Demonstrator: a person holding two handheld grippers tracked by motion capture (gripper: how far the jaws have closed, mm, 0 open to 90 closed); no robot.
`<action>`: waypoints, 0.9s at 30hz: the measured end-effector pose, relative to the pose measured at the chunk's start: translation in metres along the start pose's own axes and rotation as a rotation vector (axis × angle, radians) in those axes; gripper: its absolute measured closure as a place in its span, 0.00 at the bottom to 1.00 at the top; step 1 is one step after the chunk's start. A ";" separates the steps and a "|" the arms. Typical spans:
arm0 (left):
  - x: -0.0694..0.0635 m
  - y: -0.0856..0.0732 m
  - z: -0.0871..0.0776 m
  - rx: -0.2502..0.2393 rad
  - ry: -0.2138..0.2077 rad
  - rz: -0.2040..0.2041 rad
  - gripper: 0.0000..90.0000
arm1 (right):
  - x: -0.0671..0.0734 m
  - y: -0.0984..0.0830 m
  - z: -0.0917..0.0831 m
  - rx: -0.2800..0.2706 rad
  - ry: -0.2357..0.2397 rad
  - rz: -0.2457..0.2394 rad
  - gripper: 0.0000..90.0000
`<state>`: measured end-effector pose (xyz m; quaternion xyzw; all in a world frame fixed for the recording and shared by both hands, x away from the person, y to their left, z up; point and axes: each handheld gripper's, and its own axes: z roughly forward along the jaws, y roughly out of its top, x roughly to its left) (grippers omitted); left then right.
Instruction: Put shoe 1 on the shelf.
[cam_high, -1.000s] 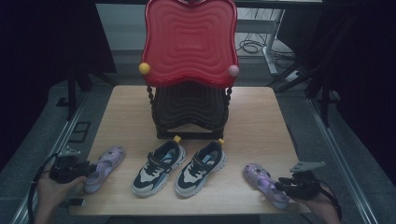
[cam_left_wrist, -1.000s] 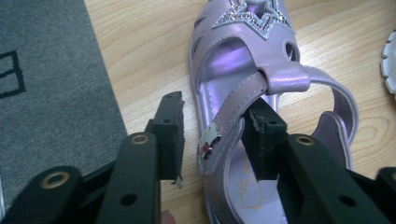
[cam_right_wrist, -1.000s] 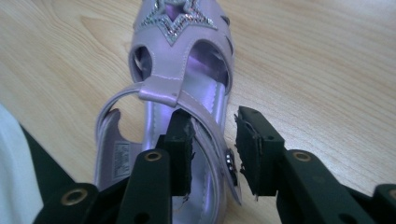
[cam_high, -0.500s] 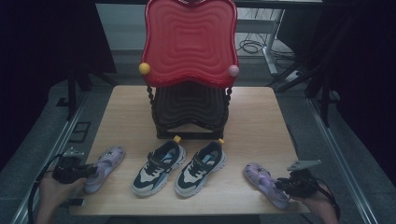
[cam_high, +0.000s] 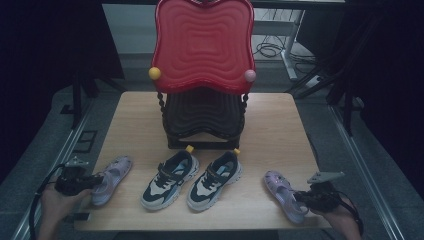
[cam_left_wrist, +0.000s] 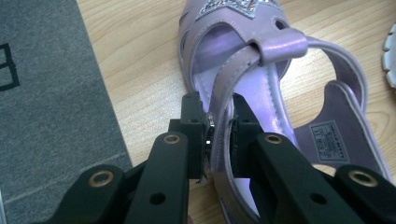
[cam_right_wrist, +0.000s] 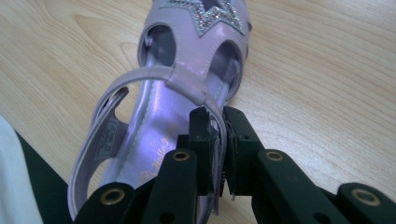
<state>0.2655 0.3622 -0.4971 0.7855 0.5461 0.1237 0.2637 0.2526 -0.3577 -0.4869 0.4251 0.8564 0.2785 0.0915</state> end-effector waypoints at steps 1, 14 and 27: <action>0.000 0.000 -0.001 -0.004 -0.002 -0.002 0.89 | 0.000 0.000 0.000 -0.005 0.004 0.001 0.91; 0.000 0.000 -0.009 -0.059 -0.003 -0.014 0.91 | 0.000 0.000 -0.001 -0.028 0.018 0.001 0.91; -0.001 0.001 -0.013 -0.077 -0.005 -0.014 0.91 | 0.002 -0.001 0.000 -0.017 0.006 -0.004 0.92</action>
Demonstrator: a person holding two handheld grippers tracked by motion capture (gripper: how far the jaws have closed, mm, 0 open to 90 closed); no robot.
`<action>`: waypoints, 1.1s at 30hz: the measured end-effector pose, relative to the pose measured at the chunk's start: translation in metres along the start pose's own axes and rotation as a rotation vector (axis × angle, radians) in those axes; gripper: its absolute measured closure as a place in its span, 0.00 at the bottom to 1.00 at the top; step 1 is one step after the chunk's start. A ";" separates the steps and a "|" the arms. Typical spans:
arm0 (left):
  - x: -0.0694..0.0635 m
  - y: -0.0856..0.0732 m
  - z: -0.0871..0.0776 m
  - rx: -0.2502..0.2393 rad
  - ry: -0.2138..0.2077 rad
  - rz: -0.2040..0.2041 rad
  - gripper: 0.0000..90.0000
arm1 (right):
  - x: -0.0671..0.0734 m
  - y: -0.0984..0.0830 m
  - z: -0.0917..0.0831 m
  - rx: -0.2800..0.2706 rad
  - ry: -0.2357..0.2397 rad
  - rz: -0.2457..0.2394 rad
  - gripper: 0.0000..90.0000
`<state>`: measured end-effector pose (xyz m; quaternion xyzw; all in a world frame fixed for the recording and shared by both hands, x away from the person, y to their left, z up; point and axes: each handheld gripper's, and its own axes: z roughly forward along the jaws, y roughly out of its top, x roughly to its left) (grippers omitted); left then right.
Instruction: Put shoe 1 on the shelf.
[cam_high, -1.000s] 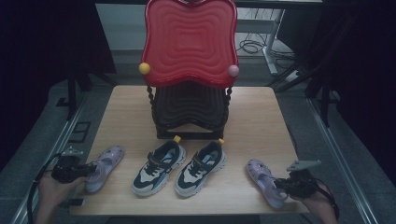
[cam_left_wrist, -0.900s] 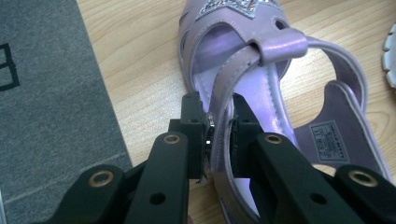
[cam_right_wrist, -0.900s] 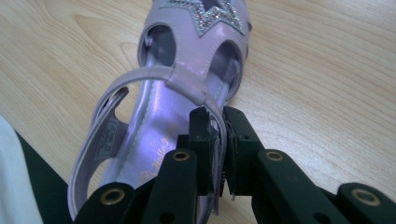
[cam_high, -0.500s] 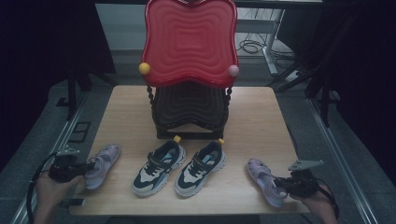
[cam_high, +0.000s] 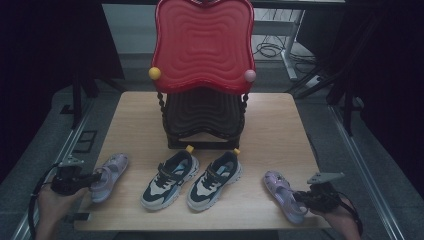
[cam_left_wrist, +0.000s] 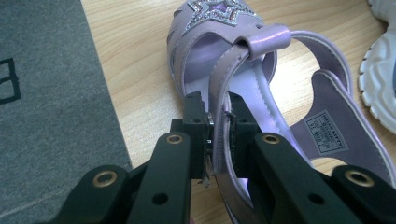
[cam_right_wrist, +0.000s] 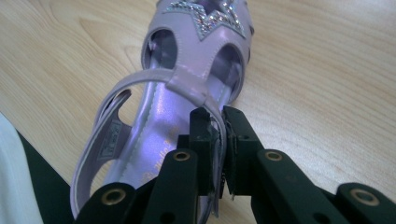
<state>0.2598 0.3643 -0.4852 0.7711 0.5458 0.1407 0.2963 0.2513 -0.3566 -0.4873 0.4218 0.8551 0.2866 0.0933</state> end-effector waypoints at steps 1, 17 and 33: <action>0.000 0.000 -0.001 -0.007 -0.002 -0.002 0.91 | -0.001 0.000 -0.001 -0.013 0.003 0.005 0.92; -0.007 0.010 -0.020 -0.129 -0.070 -0.014 0.91 | -0.002 0.002 -0.014 -0.122 0.001 0.030 0.93; -0.015 0.020 -0.027 -0.212 -0.137 -0.018 0.91 | -0.002 0.013 -0.019 -0.255 0.047 0.016 0.93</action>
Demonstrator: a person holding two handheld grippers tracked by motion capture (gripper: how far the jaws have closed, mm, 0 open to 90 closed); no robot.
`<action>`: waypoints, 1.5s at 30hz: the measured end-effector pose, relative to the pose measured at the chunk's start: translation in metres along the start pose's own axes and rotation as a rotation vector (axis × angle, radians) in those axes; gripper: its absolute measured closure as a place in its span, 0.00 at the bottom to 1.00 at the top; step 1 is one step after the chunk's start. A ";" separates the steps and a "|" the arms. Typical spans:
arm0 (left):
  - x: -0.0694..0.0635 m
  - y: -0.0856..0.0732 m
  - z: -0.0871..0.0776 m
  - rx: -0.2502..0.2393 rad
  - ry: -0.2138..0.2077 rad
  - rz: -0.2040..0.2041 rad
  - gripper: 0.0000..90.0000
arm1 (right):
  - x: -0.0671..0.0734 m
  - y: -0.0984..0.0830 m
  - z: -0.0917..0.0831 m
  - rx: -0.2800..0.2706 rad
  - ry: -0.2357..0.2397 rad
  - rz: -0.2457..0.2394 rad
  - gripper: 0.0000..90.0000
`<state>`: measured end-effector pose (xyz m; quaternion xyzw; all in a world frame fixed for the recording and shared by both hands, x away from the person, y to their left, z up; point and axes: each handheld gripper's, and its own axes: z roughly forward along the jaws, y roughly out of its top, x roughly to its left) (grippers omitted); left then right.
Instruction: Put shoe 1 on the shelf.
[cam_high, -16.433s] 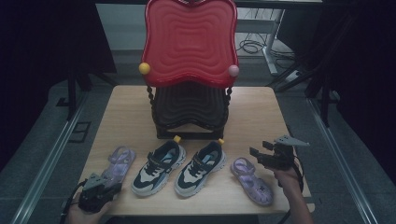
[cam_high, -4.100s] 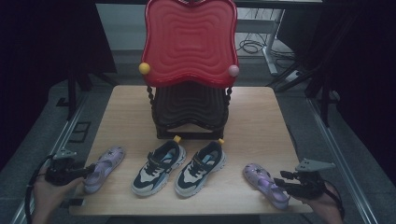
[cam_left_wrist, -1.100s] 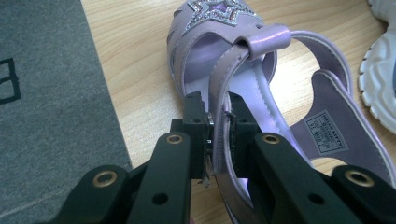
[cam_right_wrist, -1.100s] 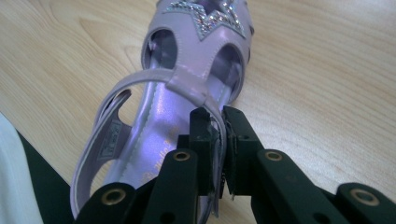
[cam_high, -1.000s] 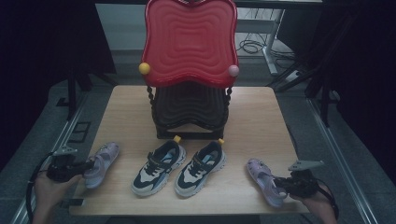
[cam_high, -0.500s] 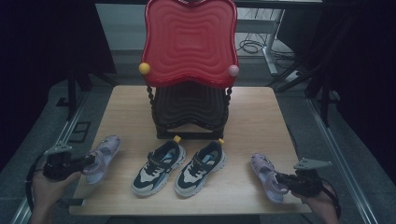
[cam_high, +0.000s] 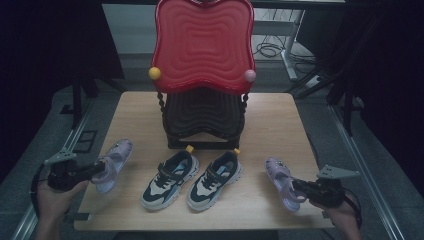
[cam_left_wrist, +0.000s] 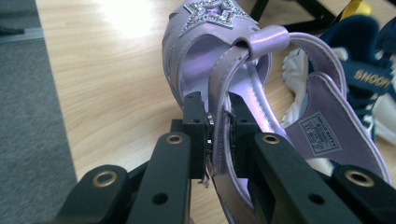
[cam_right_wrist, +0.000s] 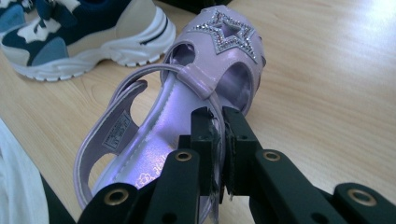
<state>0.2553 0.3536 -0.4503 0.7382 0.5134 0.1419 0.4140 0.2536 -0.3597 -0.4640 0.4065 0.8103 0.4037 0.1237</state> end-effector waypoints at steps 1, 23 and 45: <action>-0.001 0.001 0.000 -0.008 -0.007 -0.002 0.91 | 0.000 0.001 0.000 -0.006 0.001 -0.002 0.93; -0.028 0.028 0.001 -0.090 -0.103 0.056 0.91 | 0.010 0.042 0.015 -0.099 0.048 -0.046 0.93; -0.045 0.041 0.014 -0.130 -0.183 0.070 0.91 | 0.019 0.060 0.019 -0.180 0.076 -0.056 0.93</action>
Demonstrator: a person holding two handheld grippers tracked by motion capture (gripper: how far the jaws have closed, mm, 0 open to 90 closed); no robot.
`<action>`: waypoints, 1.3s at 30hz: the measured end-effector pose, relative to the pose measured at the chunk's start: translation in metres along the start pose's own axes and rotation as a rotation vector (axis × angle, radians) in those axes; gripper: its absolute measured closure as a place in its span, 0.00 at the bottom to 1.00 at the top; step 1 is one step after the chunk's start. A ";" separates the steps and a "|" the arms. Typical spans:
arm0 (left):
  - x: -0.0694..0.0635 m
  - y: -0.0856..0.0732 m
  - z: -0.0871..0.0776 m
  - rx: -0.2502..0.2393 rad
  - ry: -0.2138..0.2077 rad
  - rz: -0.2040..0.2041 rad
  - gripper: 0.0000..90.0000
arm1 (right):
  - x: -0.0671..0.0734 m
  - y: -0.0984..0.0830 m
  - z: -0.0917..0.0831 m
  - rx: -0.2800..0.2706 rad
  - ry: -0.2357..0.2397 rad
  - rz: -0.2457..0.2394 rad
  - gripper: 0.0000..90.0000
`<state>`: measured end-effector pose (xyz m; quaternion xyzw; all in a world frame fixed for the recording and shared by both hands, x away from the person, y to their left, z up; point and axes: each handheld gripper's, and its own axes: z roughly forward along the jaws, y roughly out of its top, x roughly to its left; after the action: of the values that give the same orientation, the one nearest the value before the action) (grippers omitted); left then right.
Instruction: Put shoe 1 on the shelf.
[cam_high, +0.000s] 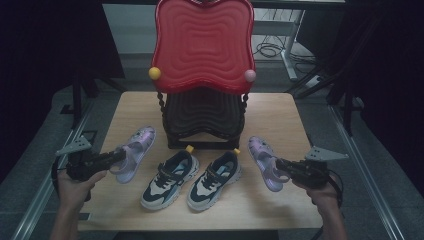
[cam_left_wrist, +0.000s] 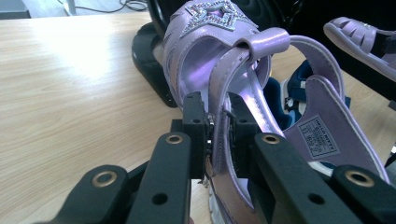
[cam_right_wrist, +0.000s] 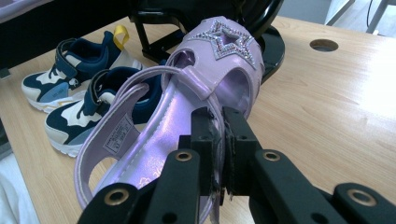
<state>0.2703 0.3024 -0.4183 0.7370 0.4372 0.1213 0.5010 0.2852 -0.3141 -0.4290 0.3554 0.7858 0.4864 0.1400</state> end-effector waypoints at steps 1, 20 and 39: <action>-0.001 0.001 0.001 0.000 -0.005 0.002 0.91 | 0.000 0.001 0.000 -0.002 0.002 0.001 0.93; -0.019 0.019 0.019 -0.019 -0.069 0.032 0.90 | 0.013 0.025 0.017 -0.071 0.060 -0.027 0.93; -0.029 0.034 0.040 -0.049 -0.097 0.041 0.90 | 0.023 0.050 0.047 -0.111 0.097 -0.034 0.93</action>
<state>0.2958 0.2510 -0.4012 0.7384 0.3942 0.1064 0.5367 0.3161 -0.2531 -0.4056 0.3095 0.7696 0.5434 0.1293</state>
